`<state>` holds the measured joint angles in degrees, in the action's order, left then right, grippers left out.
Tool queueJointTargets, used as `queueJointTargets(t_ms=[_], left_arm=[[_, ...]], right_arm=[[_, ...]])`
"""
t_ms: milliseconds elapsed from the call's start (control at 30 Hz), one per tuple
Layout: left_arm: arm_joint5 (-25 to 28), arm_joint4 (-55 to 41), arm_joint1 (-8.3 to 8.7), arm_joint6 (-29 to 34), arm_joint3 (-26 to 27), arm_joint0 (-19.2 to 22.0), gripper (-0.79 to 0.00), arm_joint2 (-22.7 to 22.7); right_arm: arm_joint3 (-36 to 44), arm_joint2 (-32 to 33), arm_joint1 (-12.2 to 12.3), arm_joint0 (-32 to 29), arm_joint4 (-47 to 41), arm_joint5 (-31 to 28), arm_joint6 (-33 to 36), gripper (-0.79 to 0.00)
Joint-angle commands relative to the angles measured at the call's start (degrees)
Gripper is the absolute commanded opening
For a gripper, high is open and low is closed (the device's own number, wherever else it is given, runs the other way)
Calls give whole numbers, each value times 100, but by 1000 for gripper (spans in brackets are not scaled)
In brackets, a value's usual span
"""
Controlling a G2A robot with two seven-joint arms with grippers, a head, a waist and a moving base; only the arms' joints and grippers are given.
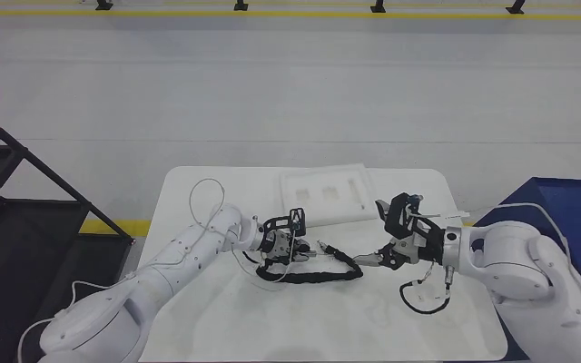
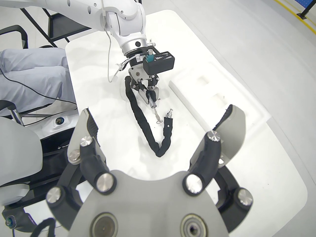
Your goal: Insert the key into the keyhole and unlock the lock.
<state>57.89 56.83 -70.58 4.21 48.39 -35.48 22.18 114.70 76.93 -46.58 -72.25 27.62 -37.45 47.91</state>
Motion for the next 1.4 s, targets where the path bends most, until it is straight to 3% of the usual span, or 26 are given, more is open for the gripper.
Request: queueJointTargets(t_ms=[0,167,333,600,833,1100,1367], left_arm=[[11,-18,-64,13,-131,10,0,-40],[11,32,-167,-40,-252,161,0,-87],[11,75,-114,-695,-32,331,0,7],[11,-167,265,-1698,500,875,0,15],[11,-590,606,-2147,724,1586,0,-223],[11,-1440,780,-2174,668,2314,0,-787],[11,-2331,893,-1481,681,2943,0,-1244]], right_arm=[[-51,-41,-3,36,-5,-8,7,0],[-304,-213,-18,160,-104,-100,17,0],[-728,-423,-51,355,-185,-263,-76,0],[-1776,-863,-170,1153,-238,-1036,-494,0],[-2813,-1237,-338,2280,51,-1873,-1013,0],[-3622,-1832,-507,3510,40,-2056,-1285,0],[-3838,-2259,-449,4269,-670,-2056,-1127,0]])
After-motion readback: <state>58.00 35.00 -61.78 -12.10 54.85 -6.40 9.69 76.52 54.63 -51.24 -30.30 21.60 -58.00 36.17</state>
